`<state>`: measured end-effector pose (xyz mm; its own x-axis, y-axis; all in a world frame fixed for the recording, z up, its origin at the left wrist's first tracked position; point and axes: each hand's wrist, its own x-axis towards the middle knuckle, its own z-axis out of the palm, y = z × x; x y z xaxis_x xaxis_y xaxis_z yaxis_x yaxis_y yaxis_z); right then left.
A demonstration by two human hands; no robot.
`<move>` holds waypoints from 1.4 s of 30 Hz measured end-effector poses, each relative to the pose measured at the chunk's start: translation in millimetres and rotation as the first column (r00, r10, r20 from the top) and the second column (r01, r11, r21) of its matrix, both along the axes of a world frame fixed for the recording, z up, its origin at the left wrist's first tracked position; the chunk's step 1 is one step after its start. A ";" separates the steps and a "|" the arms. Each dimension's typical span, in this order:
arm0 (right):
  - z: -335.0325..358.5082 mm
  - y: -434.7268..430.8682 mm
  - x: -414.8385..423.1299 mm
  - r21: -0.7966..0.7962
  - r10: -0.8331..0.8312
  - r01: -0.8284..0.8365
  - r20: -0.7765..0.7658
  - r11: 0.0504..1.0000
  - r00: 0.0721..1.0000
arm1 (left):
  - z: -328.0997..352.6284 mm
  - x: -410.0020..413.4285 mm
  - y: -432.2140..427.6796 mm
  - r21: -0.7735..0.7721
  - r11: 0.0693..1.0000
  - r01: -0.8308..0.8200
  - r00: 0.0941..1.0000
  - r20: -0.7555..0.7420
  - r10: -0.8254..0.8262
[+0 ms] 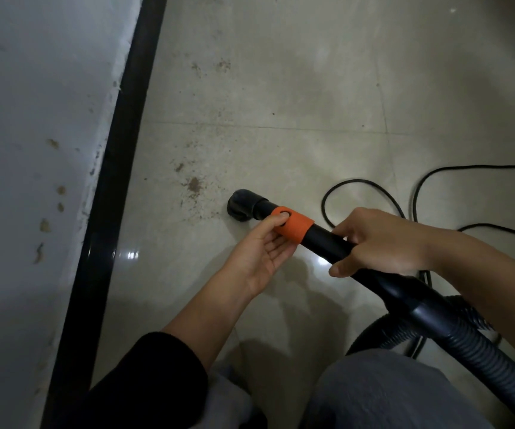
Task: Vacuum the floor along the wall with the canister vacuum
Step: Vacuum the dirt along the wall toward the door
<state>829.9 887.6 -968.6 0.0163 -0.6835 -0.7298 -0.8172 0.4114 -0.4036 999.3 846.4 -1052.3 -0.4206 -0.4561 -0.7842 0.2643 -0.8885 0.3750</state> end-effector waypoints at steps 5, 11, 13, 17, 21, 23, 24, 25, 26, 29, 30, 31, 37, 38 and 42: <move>3.6 7.2 -10.1 0.015 -0.027 0.027 -0.012 1.000 1.000 | 1.8 -12.8 4.0 -0.009 0.999 0.042 0.999 0.000 -0.042; 4.7 10.5 -7.8 0.002 -0.027 0.027 0.003 1.000 1.000 | -0.5 -11.3 4.5 -0.019 0.999 0.040 0.999 0.019 -0.040; 5.2 9.9 -3.3 -0.006 -0.005 0.005 0.004 1.000 1.000 | -0.1 -7.5 4.3 -0.023 0.999 0.032 0.999 0.034 -0.031; 7.0 11.4 2.8 -0.025 0.027 -0.027 -0.019 0.999 0.999 | 2.0 -2.2 4.0 -0.015 0.999 0.040 0.997 0.063 -0.039; 7.4 13.8 1.6 -0.022 0.010 -0.011 -0.028 1.000 1.000 | 3.3 -3.9 4.3 -0.024 0.998 0.051 0.996 0.077 -0.049; 7.5 14.9 0.1 -0.016 0.003 -0.004 -0.027 1.000 1.000 | 3.3 -5.3 5.3 -0.026 0.998 0.054 0.996 0.074 -0.052; 7.8 15.2 -0.8 -0.011 0.000 -0.001 -0.029 1.000 1.000 | 3.4 -6.1 6.0 -0.025 0.998 0.058 0.996 0.072 -0.056; 8.0 15.8 -2.1 -0.005 0.000 0.000 -0.033 1.000 0.999 | 3.8 -6.9 6.7 -0.025 0.998 0.062 0.996 0.070 -0.060; 8.0 16.1 -3.4 -0.001 0.001 -0.001 -0.039 1.000 0.999 | 4.4 -7.9 7.6 -0.025 0.997 0.067 0.996 0.067 -0.065; 6.4 17.5 -6.5 0.003 -0.010 0.010 -0.044 1.000 0.999 | 5.4 -9.1 9.8 -0.029 0.996 0.080 0.995 0.065 -0.078; 5.6 17.9 -6.8 0.003 -0.017 0.017 -0.039 1.000 0.999 | 5.3 -8.7 10.3 -0.027 0.996 0.081 0.995 0.064 -0.079; 4.6 18.0 -6.4 0.003 -0.019 0.019 -0.033 1.000 0.999 | 5.0 -7.5 10.4 -0.025 0.996 0.081 0.995 0.063 -0.080; -2.2 8.6 6.6 -0.005 0.002 -0.002 0.007 1.000 1.000 | 1.7 9.0 7.1 -0.028 0.999 0.034 0.996 0.082 -0.032; -4.4 6.8 10.0 -0.011 0.006 -0.006 0.018 1.000 1.000 | 1.0 13.7 6.4 -0.030 0.999 0.024 0.996 0.087 -0.022; -14.5 2.6 25.5 -0.027 0.038 -0.037 0.048 0.999 0.998 | -1.7 35.0 6.3 -0.037 0.999 -0.002 0.994 0.108 0.006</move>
<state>855.4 890.3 -983.0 0.0774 -0.7003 -0.7096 -0.8111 0.3697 -0.4533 1034.3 852.7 -1054.0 -0.3325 -0.4873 -0.8075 0.2236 -0.8725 0.4344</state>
